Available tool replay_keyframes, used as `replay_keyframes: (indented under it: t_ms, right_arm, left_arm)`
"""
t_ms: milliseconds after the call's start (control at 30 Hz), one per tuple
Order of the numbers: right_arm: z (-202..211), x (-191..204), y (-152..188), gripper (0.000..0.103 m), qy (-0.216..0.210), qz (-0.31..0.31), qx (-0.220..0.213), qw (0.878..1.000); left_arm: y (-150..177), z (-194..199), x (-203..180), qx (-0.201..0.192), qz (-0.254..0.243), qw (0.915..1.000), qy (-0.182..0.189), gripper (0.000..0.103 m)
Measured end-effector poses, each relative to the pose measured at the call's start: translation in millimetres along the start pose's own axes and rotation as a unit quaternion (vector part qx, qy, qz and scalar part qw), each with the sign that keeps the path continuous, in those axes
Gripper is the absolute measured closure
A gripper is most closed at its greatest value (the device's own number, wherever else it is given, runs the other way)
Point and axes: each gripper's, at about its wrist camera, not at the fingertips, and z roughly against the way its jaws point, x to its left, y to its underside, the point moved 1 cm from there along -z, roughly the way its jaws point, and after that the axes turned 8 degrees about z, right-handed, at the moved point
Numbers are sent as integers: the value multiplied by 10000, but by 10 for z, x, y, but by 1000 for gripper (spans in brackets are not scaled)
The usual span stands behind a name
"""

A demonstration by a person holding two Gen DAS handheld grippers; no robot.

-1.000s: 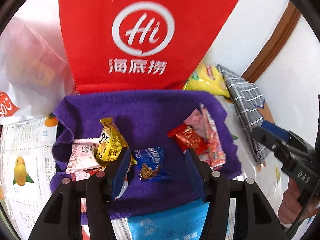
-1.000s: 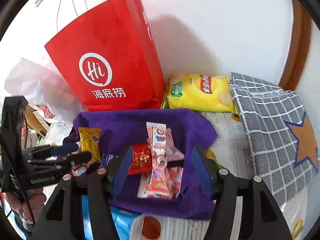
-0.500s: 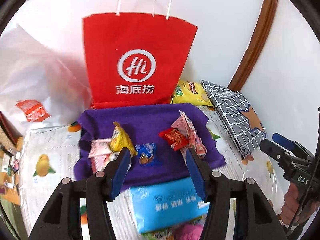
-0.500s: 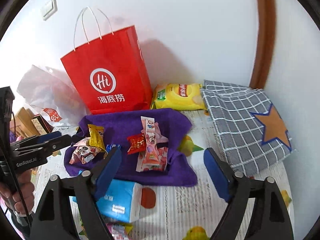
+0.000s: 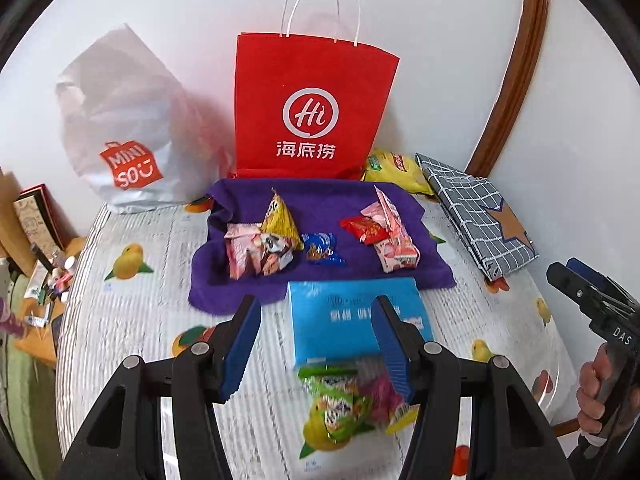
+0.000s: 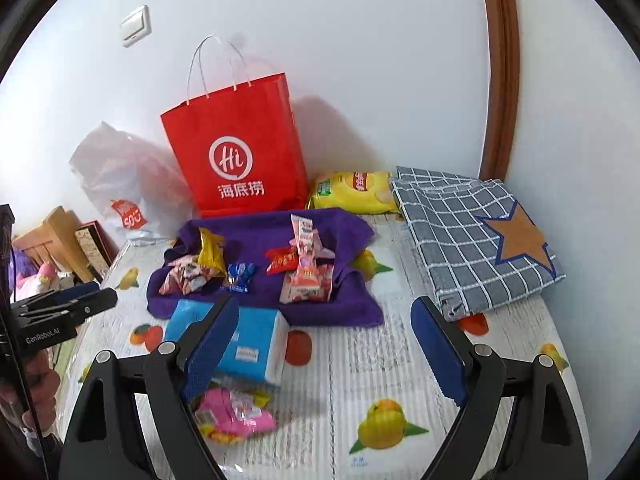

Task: Organize snacks
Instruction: 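Move both open tools back toward the pink and green packets on the sheet, then grasp the pink chip bag with the right tool while the left tool grasps the green packet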

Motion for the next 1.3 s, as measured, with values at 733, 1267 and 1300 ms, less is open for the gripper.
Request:
replay_keyframes:
  t_ms: [733, 1267, 1300]
  right_arm:
    - [-313, 571, 721, 18, -1187, -28, 651, 9908]
    - [-1034, 1146, 884, 23, -1220, 1073, 1492, 9754]
    - [-1021, 1133, 923, 23, -1265, 1087, 1520, 9742]
  left_arm:
    - [476, 92, 412, 206, 390, 9989, -126, 45]
    - [696, -193, 722, 623, 628, 9960, -84, 45]
    - [703, -217, 725, 667, 655, 9956, -46, 45]
